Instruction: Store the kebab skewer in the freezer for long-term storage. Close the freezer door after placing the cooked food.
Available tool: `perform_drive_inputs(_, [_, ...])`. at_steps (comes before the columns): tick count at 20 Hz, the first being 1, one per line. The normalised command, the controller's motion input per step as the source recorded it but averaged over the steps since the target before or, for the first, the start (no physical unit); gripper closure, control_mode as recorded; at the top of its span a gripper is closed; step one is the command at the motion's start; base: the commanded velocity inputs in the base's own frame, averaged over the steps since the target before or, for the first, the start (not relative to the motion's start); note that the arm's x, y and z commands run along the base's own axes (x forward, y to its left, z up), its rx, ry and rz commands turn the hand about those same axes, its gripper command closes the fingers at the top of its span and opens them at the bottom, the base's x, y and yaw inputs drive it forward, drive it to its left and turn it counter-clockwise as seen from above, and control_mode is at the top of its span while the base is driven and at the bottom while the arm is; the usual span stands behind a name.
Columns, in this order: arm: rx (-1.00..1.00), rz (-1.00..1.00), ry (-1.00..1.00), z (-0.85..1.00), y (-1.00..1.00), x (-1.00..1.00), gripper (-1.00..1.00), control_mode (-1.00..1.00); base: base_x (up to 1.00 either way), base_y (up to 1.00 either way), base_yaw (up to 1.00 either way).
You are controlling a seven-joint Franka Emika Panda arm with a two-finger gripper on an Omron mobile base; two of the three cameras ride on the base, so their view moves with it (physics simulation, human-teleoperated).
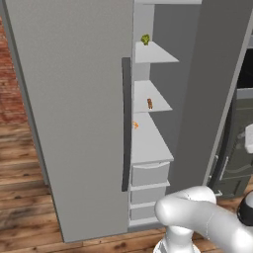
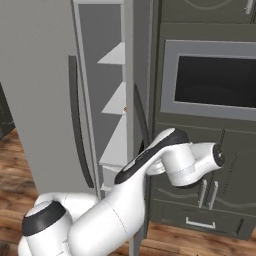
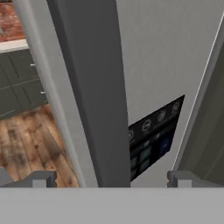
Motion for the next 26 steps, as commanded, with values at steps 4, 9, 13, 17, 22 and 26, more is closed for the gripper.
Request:
perform_drive_inputs(4, [0.0, 0.0, 0.0, -0.01, 0.01, 0.11, -1.0, -1.0, 0.0, 0.0, 0.0])
perform_drive_inputs(9, [0.0, 0.0, 0.0, -0.11, 0.17, 0.11, -1.0, -1.0, 0.0, 0.0, 0.0])
perform_drive_inputs(13, [0.0, 0.0, 0.0, -0.14, 0.27, 0.11, -1.0, -1.0, 0.0, 0.0, 0.0])
perform_drive_inputs(17, [0.0, 0.0, 0.0, -0.17, 0.41, 0.01, -1.0, -1.0, 0.0, 0.0, 0.0])
perform_drive_inputs(22, [0.0, 0.01, 0.0, -0.12, 0.4, 0.0, -1.0, -1.0, 0.0, 0.0, 0.0])
perform_drive_inputs(26, [0.0, 0.05, 0.0, -0.08, 0.36, 0.0, -1.0, -1.0, 0.0, 0.0, 0.0])
